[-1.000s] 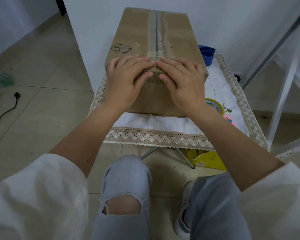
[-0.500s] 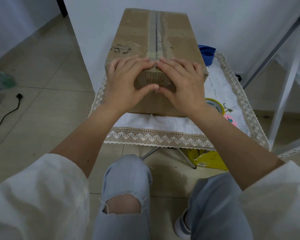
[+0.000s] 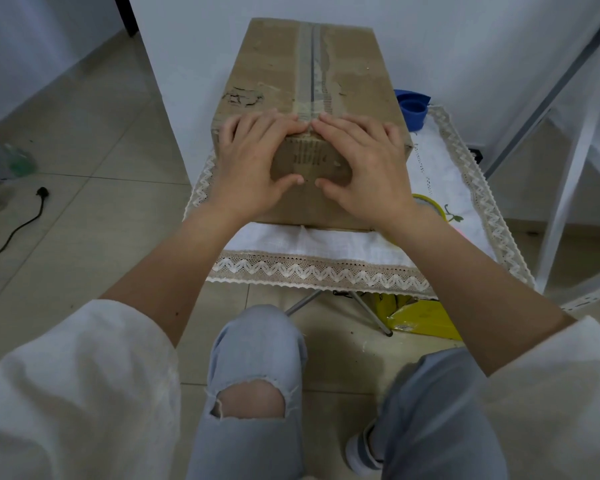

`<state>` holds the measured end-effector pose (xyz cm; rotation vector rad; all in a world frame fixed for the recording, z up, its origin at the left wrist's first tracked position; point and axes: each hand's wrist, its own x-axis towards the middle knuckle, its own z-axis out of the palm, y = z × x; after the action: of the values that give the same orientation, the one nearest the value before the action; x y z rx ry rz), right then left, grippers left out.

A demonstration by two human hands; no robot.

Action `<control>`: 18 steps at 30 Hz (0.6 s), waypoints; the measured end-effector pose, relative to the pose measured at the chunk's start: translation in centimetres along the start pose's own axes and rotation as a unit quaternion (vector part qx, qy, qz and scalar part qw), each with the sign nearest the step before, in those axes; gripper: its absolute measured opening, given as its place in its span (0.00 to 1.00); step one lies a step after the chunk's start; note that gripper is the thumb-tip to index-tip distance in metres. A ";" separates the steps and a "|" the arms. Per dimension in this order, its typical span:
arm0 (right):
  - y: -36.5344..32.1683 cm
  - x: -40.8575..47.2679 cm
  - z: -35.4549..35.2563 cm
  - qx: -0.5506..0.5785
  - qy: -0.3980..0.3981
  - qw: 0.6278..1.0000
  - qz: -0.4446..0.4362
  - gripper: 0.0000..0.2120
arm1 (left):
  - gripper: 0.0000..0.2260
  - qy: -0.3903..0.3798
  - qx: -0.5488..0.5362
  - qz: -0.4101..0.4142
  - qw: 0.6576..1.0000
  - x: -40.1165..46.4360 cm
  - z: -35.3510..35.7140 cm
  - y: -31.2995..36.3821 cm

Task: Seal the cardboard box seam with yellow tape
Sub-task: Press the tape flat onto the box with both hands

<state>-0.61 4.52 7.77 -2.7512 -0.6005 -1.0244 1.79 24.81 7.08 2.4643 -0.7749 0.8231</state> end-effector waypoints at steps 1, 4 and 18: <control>-0.1 0.0 0.0 0.002 0.002 1.000 0.003 0.34 | 0.33 -0.010 0.005 0.000 1.000 0.0 -0.1 -0.1; -0.4 0.1 0.3 0.004 0.016 1.000 0.012 0.32 | 0.35 -0.013 -0.005 -0.008 1.000 0.0 -0.1 -0.1; -0.4 0.3 0.1 0.016 0.004 1.000 0.012 0.27 | 0.27 -0.007 -0.015 -0.034 0.999 0.8 -0.9 0.7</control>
<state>-0.51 5.02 7.91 -2.7195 -0.5753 -1.0103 1.50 24.48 8.43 2.4576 -0.7004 0.7637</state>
